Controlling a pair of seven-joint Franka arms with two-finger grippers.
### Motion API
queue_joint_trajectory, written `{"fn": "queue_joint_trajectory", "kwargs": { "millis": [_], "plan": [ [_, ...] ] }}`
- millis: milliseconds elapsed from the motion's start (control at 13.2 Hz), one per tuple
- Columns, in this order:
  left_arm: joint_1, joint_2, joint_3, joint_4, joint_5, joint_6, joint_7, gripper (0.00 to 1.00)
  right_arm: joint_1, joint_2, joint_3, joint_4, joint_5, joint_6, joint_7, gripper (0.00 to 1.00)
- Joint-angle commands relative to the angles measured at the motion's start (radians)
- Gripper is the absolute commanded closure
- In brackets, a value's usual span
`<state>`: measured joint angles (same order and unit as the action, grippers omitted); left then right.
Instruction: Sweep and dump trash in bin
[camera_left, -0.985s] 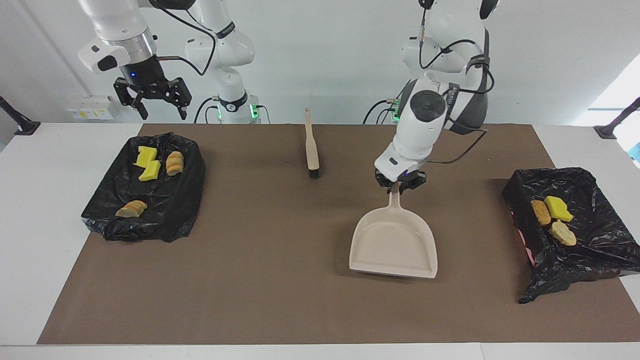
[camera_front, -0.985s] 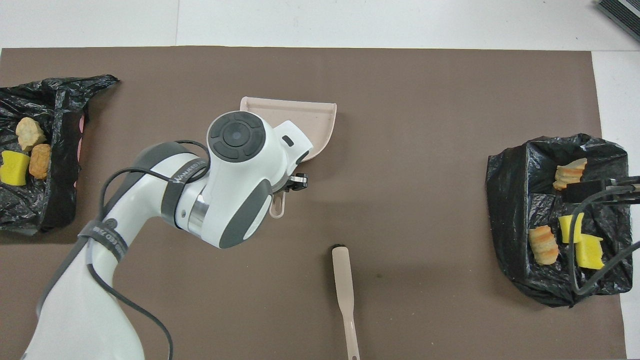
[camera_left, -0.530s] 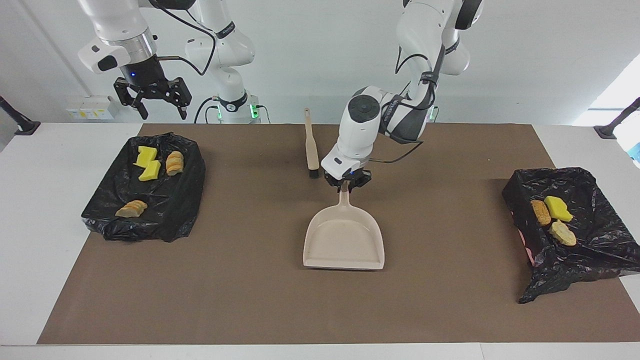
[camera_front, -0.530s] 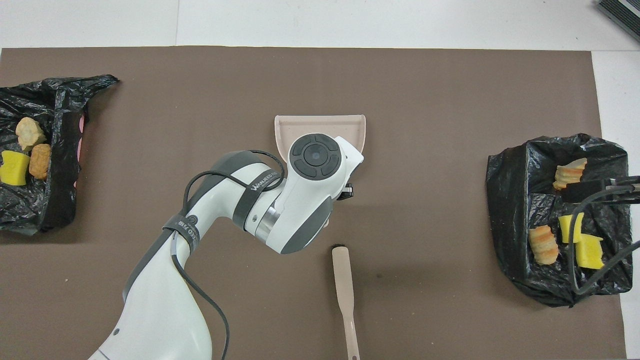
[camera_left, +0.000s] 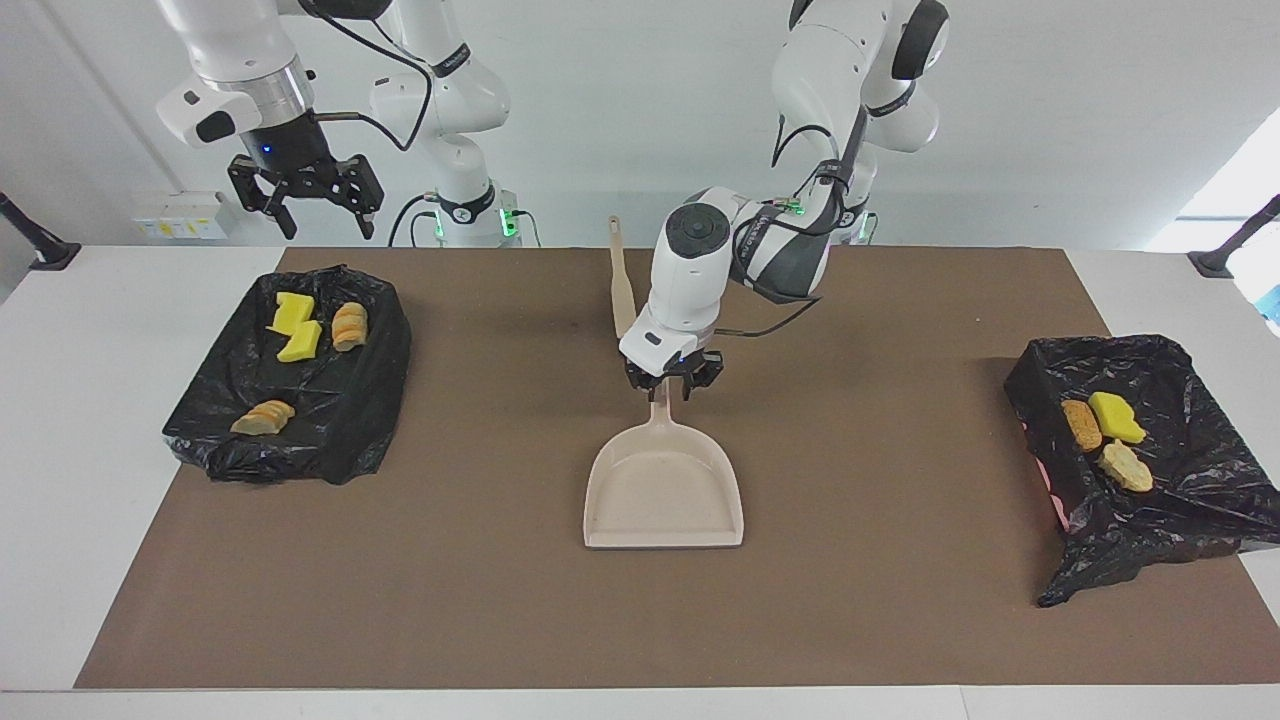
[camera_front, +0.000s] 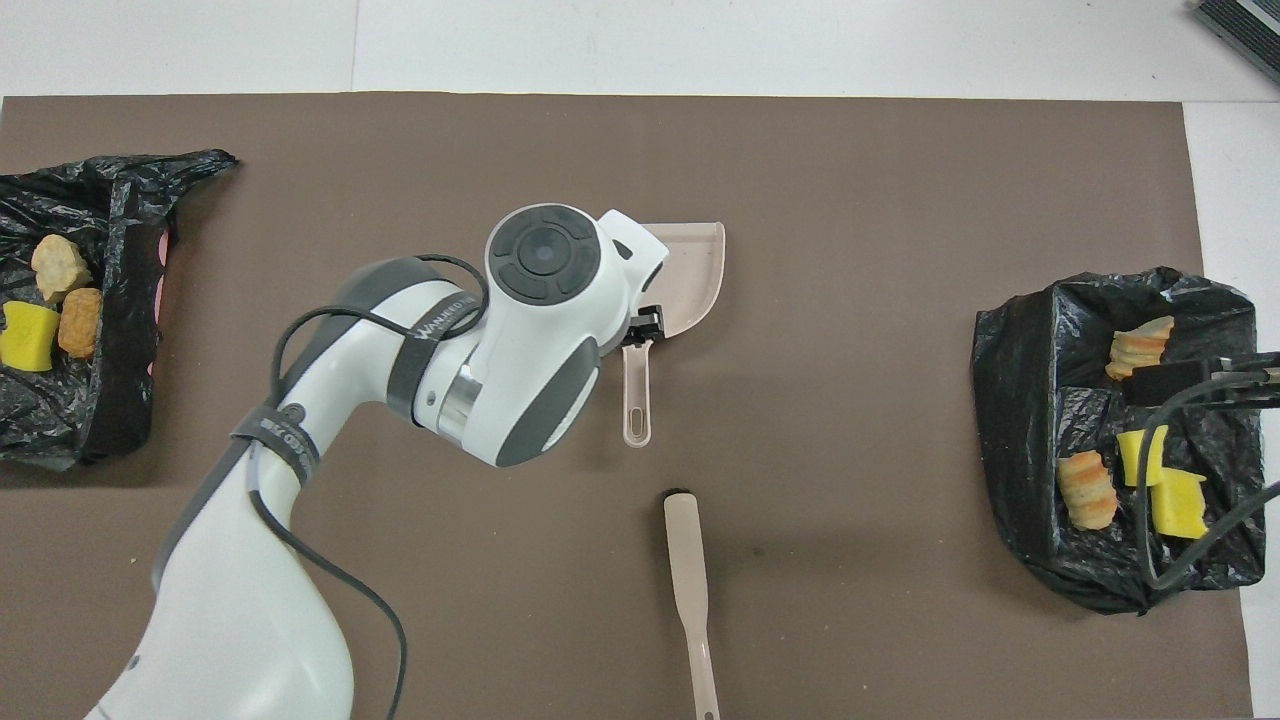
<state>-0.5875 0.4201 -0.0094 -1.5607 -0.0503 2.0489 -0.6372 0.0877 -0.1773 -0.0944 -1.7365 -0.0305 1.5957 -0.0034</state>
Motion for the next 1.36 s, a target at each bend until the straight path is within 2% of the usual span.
{"fn": "queue_joint_trajectory", "kwargs": {
  "millis": [0, 379, 834, 985, 1288],
  "plan": [
    [0.093, -0.040, -0.009, -0.006, 0.015, -0.021, 0.040, 0.00, 0.000, 0.002, -0.001, 0.006, -0.003, -0.010, -0.026, 0.00],
    [0.288, -0.118, -0.008, -0.002, 0.001, -0.082, 0.360, 0.00, 0.000, 0.002, -0.002, 0.008, -0.005, -0.010, -0.026, 0.00],
    [0.507, -0.220, -0.007, -0.006, 0.007, -0.263, 0.733, 0.00, 0.000, 0.002, -0.002, 0.008, -0.003, -0.010, -0.026, 0.00],
    [0.561, -0.273, -0.007, -0.007, 0.007, -0.317, 0.781, 0.00, 0.000, 0.002, -0.002, 0.008, -0.005, -0.010, -0.026, 0.00],
    [0.569, -0.362, -0.006, -0.025, 0.007, -0.384, 0.764, 0.00, 0.000, 0.002, -0.002, 0.008, -0.005, -0.010, -0.026, 0.00]
  ]
}}
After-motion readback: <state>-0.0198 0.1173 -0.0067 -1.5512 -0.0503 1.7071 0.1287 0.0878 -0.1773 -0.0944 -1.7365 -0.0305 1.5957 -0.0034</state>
